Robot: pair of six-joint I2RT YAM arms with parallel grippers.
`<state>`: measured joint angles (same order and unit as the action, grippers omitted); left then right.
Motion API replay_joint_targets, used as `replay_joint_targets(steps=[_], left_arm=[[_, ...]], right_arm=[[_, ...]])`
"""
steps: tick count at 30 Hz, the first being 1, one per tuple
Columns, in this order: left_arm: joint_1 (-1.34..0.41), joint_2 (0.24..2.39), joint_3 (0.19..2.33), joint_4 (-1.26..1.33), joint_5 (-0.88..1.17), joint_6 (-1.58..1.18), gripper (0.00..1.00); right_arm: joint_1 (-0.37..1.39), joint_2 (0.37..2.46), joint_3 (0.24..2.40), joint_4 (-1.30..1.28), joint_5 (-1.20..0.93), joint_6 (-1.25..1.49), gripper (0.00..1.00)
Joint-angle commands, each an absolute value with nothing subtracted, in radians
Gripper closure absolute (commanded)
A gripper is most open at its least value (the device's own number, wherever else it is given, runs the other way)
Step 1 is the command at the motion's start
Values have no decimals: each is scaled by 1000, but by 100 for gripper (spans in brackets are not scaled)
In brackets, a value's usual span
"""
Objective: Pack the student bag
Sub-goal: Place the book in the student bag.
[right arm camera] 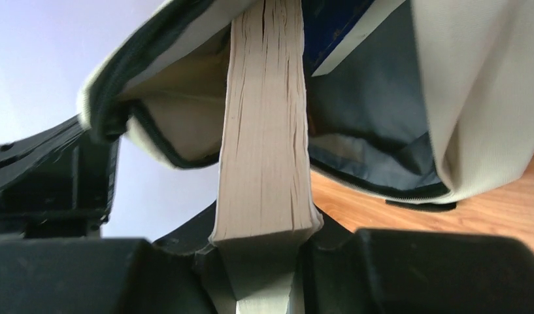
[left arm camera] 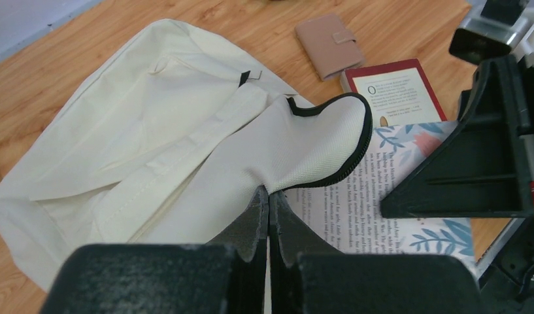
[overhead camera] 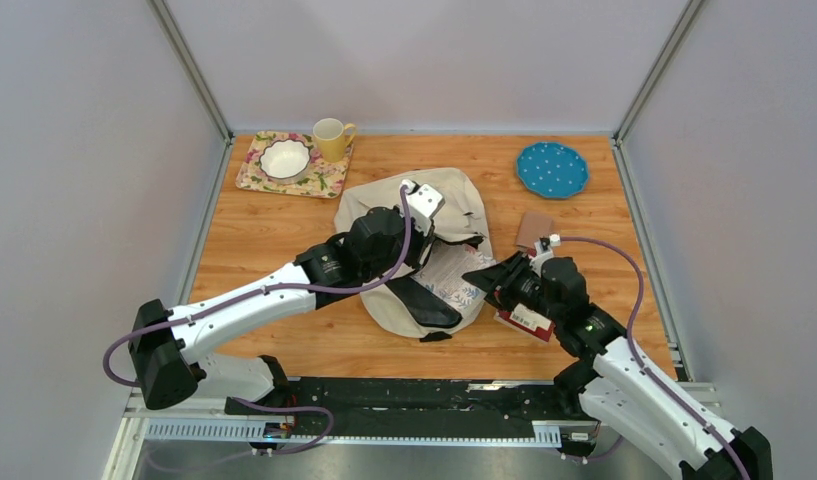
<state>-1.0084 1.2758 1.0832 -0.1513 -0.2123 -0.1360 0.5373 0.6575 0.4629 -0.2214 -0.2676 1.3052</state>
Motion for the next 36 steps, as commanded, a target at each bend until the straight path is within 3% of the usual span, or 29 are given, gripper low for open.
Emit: replay_joint_targets(steps=[1, 6, 19, 20, 25, 28, 30, 34, 36], left_arm=[[-1019, 1244, 1120, -64, -227, -198, 100], [-1019, 1247, 1118, -61, -248, -256, 100], [-1019, 1247, 1118, -72, -247, -276, 100], [-1017, 1243, 1115, -68, -247, -278, 100], [-1019, 1241, 1103, -69, -245, -285, 100], [-1017, 1236, 1085, -45, -245, -291, 100], [-1017, 1242, 1091, -49, -239, -290, 100], [-1016, 1241, 1085, -54, -230, -290, 100], [-1015, 1239, 1085, -61, -226, -287, 100]], right_arm=[[621, 667, 388, 121, -48, 1440, 100], [735, 776, 339, 322, 200, 1453, 100], [842, 1346, 420, 644, 460, 1697, 99], [860, 1367, 455, 635, 468, 1695, 91], [910, 1463, 541, 494, 554, 1684, 81], [910, 1529, 584, 413, 584, 1721, 66], [910, 1552, 514, 522, 575, 1688, 57], [885, 1569, 442, 638, 410, 1574, 37], [853, 1572, 427, 666, 270, 1536, 34]])
